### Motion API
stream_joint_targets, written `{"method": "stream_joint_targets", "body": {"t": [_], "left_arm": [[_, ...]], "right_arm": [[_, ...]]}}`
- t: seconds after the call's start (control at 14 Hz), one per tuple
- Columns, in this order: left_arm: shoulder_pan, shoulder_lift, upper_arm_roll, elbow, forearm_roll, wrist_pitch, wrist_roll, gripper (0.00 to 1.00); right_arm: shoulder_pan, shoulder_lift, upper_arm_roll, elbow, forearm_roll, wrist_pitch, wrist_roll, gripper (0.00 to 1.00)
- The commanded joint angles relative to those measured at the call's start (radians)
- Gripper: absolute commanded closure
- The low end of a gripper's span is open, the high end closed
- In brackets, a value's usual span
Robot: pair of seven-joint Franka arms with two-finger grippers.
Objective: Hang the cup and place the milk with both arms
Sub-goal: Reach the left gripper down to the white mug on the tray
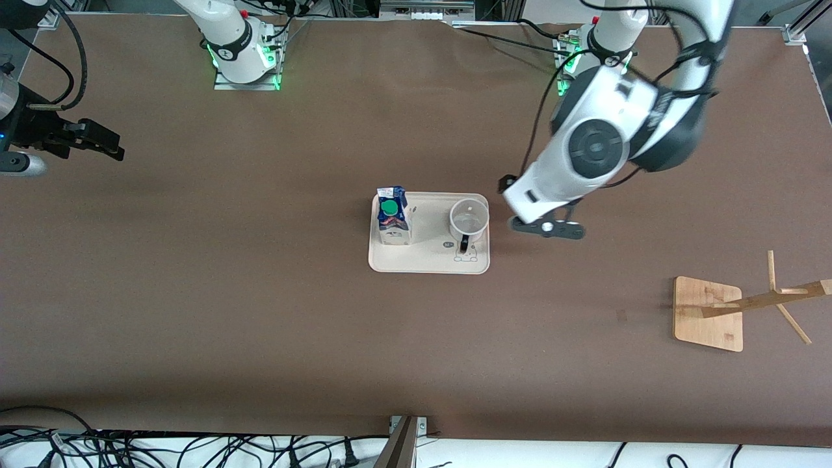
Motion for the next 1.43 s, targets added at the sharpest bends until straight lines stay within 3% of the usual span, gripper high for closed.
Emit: {"method": "stream_joint_targets", "body": {"t": [0.0,0.36,1.36], "left_arm": [[-0.003,0.094,-0.003,0.052,-0.063,0.092,0.000,0.00],[-0.104,0.171,-0.003,0.053,-0.041,0.170,-0.093,0.00],[-0.186,0.252,-0.001,0.083,-0.040,0.241,-0.227,0.00]], "right_arm": [[-0.005,-0.006,0.004,0.004,-0.002,-0.010,0.005,0.00],[-0.005,-0.004,0.004,0.004,-0.004,-0.010,0.008,0.00],[-0.005,-0.004,0.004,0.004,-0.002,-0.010,0.006,0.00]]}}
